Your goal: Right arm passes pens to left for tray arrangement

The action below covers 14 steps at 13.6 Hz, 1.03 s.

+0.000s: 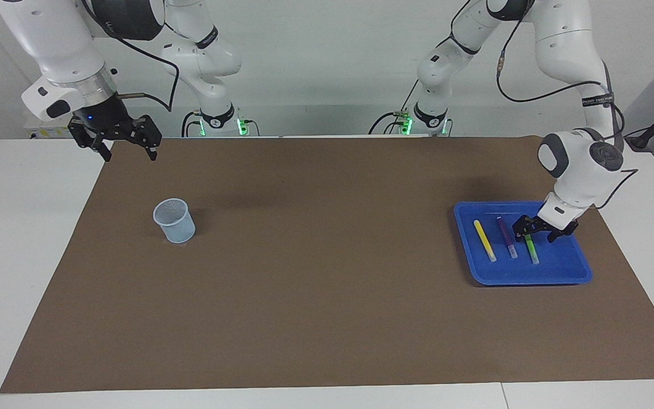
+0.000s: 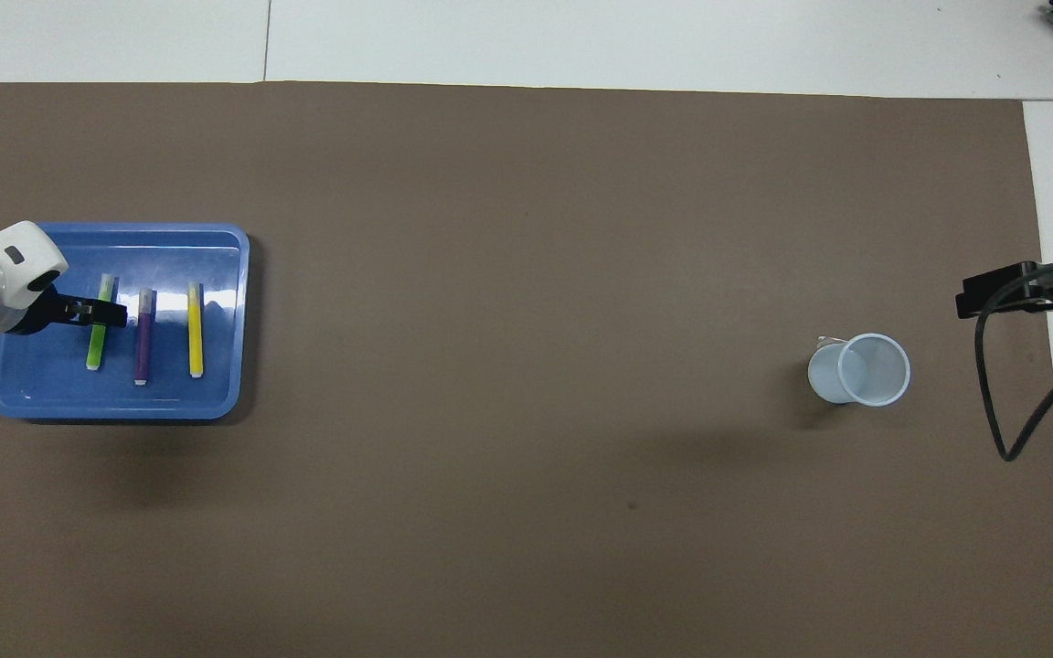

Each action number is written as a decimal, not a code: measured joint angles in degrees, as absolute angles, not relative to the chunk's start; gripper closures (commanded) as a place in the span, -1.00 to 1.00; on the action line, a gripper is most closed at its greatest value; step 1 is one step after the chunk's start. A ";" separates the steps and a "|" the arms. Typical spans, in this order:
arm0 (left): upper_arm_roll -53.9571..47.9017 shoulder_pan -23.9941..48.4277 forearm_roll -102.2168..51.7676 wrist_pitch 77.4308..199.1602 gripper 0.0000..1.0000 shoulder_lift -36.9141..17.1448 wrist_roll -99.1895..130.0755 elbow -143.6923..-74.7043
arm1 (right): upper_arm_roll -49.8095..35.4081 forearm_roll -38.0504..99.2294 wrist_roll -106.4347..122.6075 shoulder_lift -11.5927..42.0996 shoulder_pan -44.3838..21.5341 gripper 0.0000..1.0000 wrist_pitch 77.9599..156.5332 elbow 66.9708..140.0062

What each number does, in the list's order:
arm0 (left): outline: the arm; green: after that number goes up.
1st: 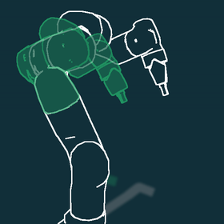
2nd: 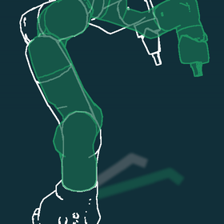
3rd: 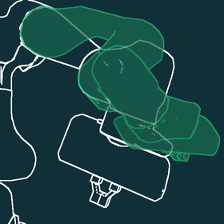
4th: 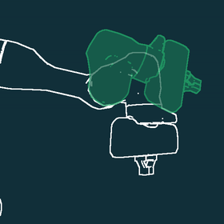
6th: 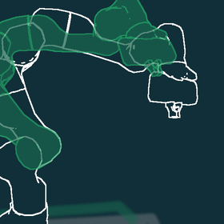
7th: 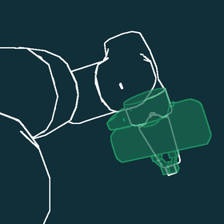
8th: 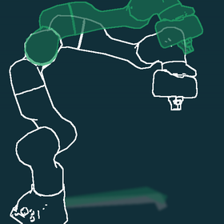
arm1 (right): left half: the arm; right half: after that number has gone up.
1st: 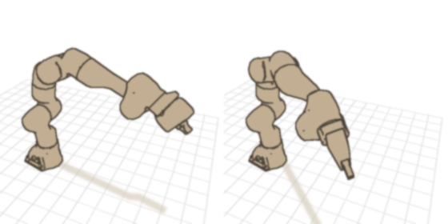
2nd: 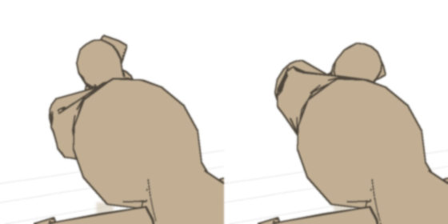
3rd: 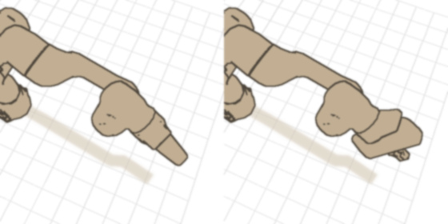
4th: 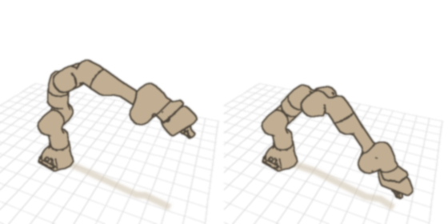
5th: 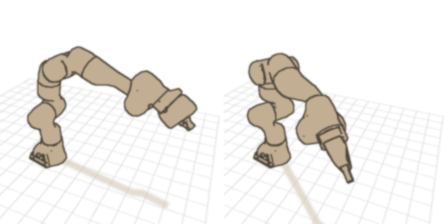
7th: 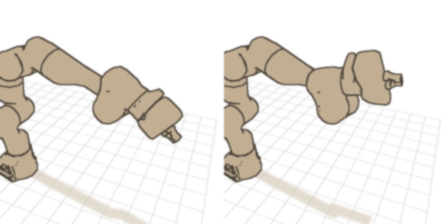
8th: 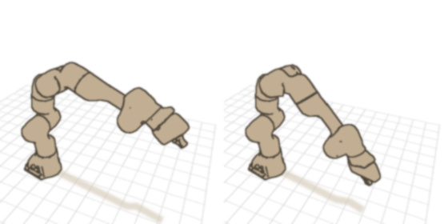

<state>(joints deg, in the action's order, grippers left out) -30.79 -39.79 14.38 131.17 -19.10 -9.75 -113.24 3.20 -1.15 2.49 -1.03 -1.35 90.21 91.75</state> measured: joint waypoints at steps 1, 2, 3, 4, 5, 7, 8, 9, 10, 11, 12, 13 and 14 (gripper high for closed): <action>-31.05 -39.10 14.38 128.28 -1.00 -18.57 -9.21 -111.51 | 3.21 -1.15 2.49 -1.03 -1.34 -1.00 90.21 91.75; -31.30 -38.07 14.38 125.36 -1.00 -17.72 -8.02 -109.68 | 3.22 -1.15 2.49 -1.03 -1.35 -1.00 90.21 91.75; -31.48 -36.79 14.38 122.80 -1.00 -16.54 -6.40 -108.13 | 3.22 -1.15 2.49 -1.03 -1.34 -1.00 90.21 91.75; -31.58 -35.45 14.38 120.81 -1.00 -15.14 -4.77 -107.10 | 3.22 -1.15 2.49 -1.04 -1.35 -1.00 90.21 91.75; -31.63 -34.21 14.38 119.43 -1.00 -13.64 -3.50 -106.65 | 3.22 -1.15 2.49 -1.08 -1.34 -1.00 90.21 91.75; -31.71 -32.12 14.38 117.50 -1.00 -10.87 -1.65 -106.61 | 3.22 -1.15 2.49 -1.14 -1.35 -1.00 90.21 91.75; -31.74 -31.17 14.38 116.58 -1.00 -9.80 -0.85 -106.59 | 3.22 -1.15 2.49 -1.15 -1.34 -1.00 90.21 91.74; -31.76 -30.18 14.33 115.57 -1.00 -8.85 0.27 -106.47 | 3.22 -1.15 2.49 -1.15 -1.35 -1.00 90.21 91.74; -31.78 -29.14 13.96 114.11 -1.00 -7.99 1.75 -105.93 | 3.22 -1.15 2.49 -1.15 -1.35 -1.00 90.21 91.74; -31.80 -28.22 13.06 112.07 -1.00 -7.23 3.23 -104.83 | 3.22 -1.15 2.49 -1.15 -1.35 -1.00 90.21 91.74; -31.81 -27.73 11.78 109.94 -1.00 -6.47 4.07 -103.53 | 3.22 -1.15 2.49 -1.15 -1.35 -1.00 90.21 91.74; -31.78 -27.56 10.61 107.99 -1.00 -5.59 4.37 -102.33 | 3.22 -1.15 2.49 -1.15 -1.35 -1.00 90.21 91.74; -31.70 -27.55 9.63 106.18 -1.00 -4.57 4.43 -101.54 | 3.22 -1.15 2.49 -1.15 -1.35 -1.00 90.21 91.74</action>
